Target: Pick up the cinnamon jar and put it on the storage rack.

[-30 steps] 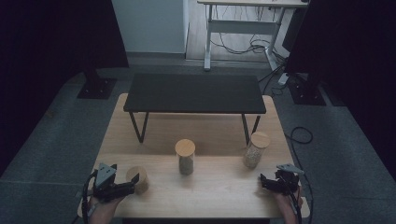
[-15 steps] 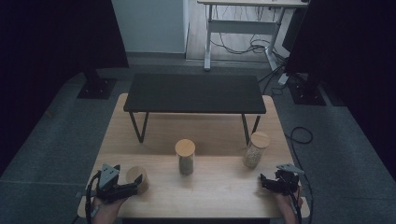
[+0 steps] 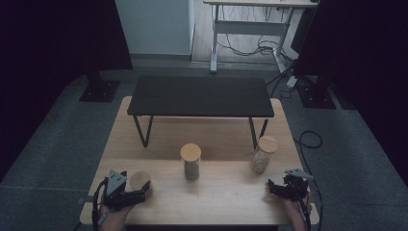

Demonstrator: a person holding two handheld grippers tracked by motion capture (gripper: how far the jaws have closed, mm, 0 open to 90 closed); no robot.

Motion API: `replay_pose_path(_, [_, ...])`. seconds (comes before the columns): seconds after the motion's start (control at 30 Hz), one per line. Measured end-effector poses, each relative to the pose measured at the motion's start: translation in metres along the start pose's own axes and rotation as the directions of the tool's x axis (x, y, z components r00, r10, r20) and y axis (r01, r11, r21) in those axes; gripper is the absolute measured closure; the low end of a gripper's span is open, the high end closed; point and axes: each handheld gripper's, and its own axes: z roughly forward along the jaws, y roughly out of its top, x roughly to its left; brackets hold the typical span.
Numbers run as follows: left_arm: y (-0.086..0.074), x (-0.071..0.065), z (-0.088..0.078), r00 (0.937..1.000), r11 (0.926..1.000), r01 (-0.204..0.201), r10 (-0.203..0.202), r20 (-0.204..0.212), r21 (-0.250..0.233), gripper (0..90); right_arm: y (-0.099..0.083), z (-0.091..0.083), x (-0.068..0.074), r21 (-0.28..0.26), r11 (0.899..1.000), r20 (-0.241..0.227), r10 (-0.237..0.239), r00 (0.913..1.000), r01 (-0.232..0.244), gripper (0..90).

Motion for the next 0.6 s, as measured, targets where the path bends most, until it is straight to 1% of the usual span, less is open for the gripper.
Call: replay_pose_path(0.6, [-0.0080,-0.0073,0.0066,0.9994,0.9999,-0.012,0.011,-0.032,-0.006,6.4,0.0000,0.0001,-0.0001,0.000,1.000,0.000,-0.001,1.0000,0.001,5.7])
